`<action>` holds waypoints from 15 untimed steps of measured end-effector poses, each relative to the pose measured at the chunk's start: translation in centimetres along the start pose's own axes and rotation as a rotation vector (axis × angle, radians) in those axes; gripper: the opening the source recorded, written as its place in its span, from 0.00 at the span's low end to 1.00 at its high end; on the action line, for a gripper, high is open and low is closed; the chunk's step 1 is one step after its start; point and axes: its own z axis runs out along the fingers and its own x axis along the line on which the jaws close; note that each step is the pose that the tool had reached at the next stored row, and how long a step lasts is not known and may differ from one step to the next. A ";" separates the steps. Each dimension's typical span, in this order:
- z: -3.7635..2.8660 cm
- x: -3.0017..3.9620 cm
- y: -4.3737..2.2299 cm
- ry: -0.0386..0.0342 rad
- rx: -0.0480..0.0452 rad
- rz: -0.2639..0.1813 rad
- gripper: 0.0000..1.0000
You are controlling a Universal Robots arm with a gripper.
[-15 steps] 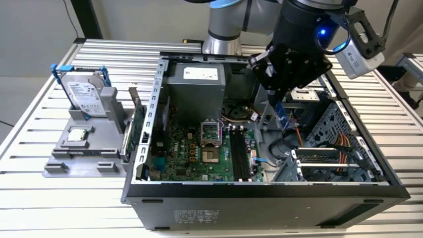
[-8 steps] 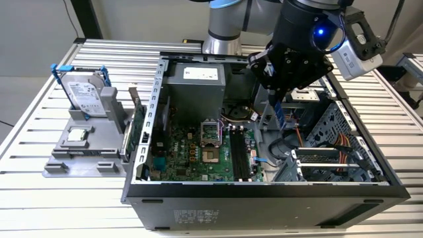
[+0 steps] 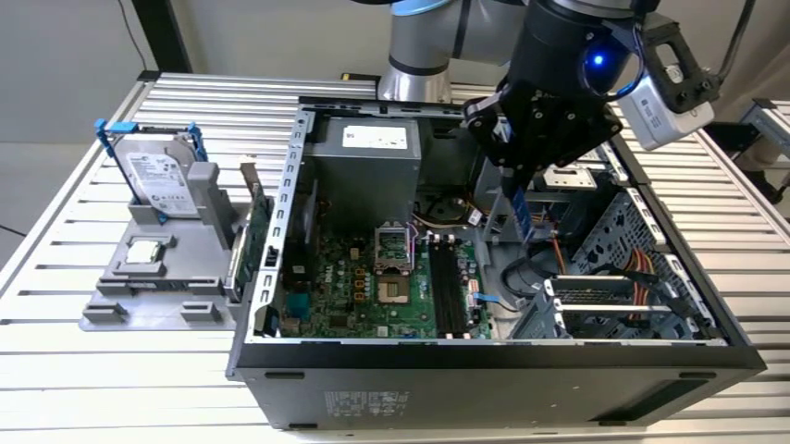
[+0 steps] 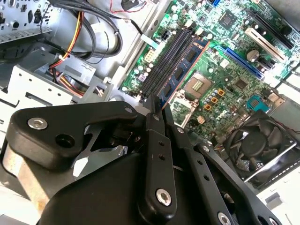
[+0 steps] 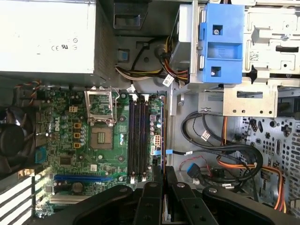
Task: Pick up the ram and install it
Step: 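Insert the ram into the slot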
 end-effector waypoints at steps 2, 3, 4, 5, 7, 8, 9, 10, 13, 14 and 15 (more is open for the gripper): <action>0.08 0.00 0.00 0.0000 0.0001 0.000 0.00; 0.14 0.01 0.01 0.0000 0.0001 0.000 0.00; 0.20 0.01 0.01 0.0000 0.0001 0.000 0.00; 0.26 0.01 0.01 0.0000 0.0000 0.000 0.00; 0.31 0.01 0.01 0.0000 0.0002 0.000 0.00; 0.32 0.01 0.01 0.0001 0.0003 0.000 0.00; 0.32 0.01 0.01 0.0000 0.0003 0.000 0.00; 0.34 0.01 0.01 0.0000 0.0001 0.000 0.00; 0.36 0.01 0.01 0.0000 0.0001 0.000 0.00; 0.38 0.01 0.01 0.0000 0.0001 0.000 0.00; 0.39 0.01 0.01 0.0000 0.0001 0.000 0.00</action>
